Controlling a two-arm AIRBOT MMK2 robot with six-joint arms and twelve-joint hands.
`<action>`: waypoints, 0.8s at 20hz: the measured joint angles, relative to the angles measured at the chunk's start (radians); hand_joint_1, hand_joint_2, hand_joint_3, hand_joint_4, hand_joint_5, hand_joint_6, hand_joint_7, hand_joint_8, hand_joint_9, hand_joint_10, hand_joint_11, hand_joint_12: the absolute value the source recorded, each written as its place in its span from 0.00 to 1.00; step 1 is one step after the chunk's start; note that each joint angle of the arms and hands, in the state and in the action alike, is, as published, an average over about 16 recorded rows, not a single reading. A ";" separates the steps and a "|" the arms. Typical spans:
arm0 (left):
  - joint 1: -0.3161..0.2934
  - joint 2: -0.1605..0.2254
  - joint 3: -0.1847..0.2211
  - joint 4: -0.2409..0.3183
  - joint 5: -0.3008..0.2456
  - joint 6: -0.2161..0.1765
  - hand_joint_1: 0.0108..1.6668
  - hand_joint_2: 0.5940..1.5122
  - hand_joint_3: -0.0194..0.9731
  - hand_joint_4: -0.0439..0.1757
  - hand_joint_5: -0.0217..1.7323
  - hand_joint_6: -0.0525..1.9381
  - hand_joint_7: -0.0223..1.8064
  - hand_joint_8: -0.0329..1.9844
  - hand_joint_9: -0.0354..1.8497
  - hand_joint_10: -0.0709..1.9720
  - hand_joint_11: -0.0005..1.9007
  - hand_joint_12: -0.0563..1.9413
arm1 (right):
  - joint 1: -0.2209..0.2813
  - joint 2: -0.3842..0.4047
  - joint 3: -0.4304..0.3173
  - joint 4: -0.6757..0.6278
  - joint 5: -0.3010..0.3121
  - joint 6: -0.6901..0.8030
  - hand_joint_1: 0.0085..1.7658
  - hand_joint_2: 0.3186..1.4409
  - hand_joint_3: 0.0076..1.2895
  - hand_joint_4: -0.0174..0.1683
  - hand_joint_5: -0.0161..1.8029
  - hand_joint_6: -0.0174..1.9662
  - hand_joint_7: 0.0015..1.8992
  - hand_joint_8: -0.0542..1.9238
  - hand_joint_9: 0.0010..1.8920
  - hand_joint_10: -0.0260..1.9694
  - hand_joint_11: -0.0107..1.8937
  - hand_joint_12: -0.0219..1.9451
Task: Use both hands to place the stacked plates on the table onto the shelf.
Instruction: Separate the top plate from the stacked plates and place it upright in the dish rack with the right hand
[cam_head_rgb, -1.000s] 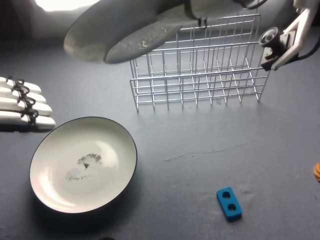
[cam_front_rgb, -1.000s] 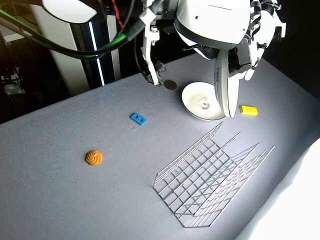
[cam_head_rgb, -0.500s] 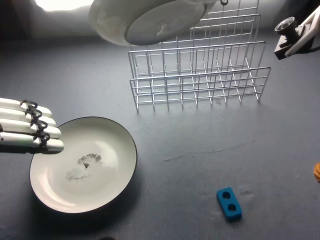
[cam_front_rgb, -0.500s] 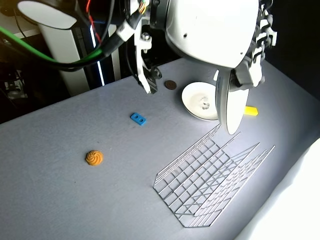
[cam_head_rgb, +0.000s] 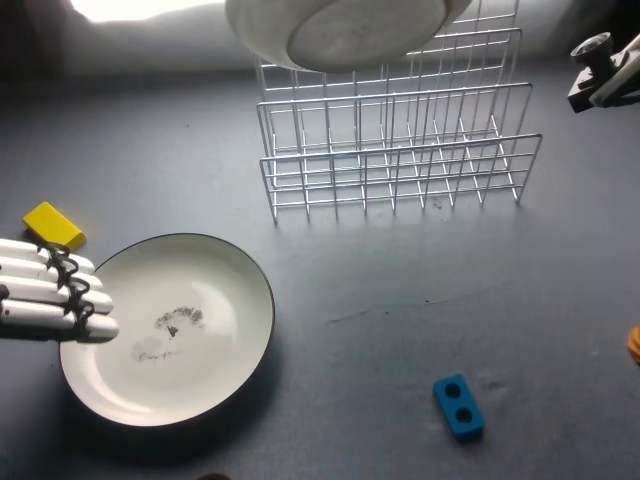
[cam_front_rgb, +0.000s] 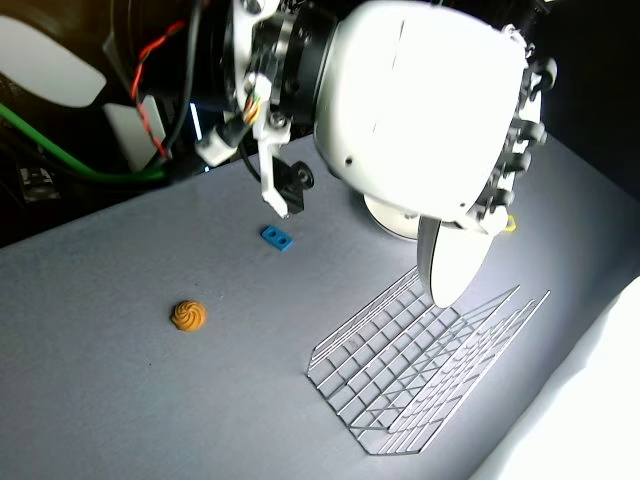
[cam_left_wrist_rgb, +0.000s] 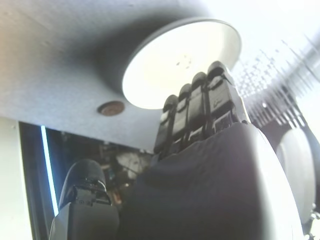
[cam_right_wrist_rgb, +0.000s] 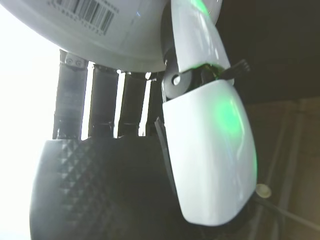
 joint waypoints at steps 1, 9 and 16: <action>0.008 -0.002 0.002 -0.007 0.002 0.003 0.01 0.59 0.04 0.19 0.03 0.03 0.02 0.02 0.03 0.04 0.01 0.03 | -0.002 0.000 0.009 -0.010 -0.003 0.022 0.77 0.62 0.01 0.06 0.54 0.46 0.58 0.39 0.57 0.46 0.48 0.52; 0.025 -0.016 0.007 -0.025 0.039 0.034 0.01 0.59 0.04 0.20 0.02 0.03 0.02 0.02 0.03 0.04 0.01 0.03 | -0.008 -0.020 0.091 -0.023 -0.056 0.134 0.77 0.61 0.01 0.05 0.54 0.45 0.58 0.39 0.57 0.45 0.48 0.52; 0.023 -0.027 0.007 -0.022 0.100 0.063 0.01 0.59 0.04 0.21 0.02 0.03 0.02 0.02 0.03 0.04 0.01 0.03 | -0.007 -0.069 0.191 -0.027 -0.136 0.223 0.77 0.62 0.01 0.05 0.54 0.45 0.58 0.38 0.59 0.38 0.48 0.52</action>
